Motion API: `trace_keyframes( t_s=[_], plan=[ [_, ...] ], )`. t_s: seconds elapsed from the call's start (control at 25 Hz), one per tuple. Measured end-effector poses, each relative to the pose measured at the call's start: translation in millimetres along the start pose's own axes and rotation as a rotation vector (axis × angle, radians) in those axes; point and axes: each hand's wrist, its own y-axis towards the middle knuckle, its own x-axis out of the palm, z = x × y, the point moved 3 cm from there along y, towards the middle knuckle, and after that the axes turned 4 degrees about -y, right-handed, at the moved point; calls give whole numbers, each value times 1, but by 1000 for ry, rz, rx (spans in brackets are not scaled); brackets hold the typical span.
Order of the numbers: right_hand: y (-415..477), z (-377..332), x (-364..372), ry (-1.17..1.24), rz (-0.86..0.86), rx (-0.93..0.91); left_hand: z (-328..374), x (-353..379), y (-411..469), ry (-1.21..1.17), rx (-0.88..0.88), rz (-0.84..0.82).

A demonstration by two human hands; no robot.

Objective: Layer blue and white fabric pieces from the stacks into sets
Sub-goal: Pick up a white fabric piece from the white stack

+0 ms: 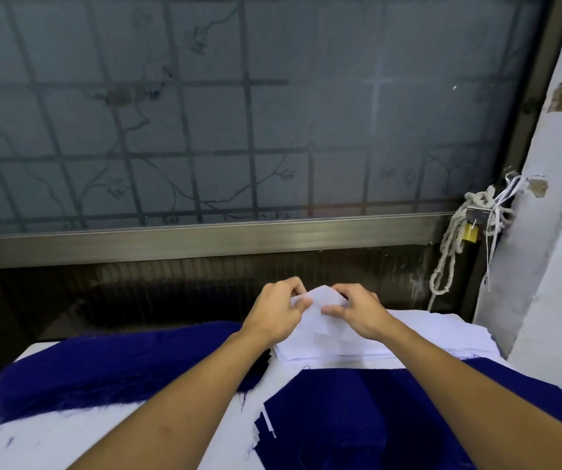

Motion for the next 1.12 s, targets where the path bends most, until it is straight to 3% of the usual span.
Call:
trace_keyframes(
  t_s=[0.16, 0.52, 0.76, 1.12],
  plan=[
    [-19, 0, -20, 12, -93, -17, 1, -37, -20, -212, -14, 42],
    [-58, -37, -44, -13, -46, -97, -10, -141, -67, -338, -169, 339],
    [-96, -50, -51, 68, -5, -98, -40, -188, -129, -361, -249, 516],
    [-149, -44, -41, 413, 139, 22, -68, -185, -231, -187, -311, 658]
  ],
)
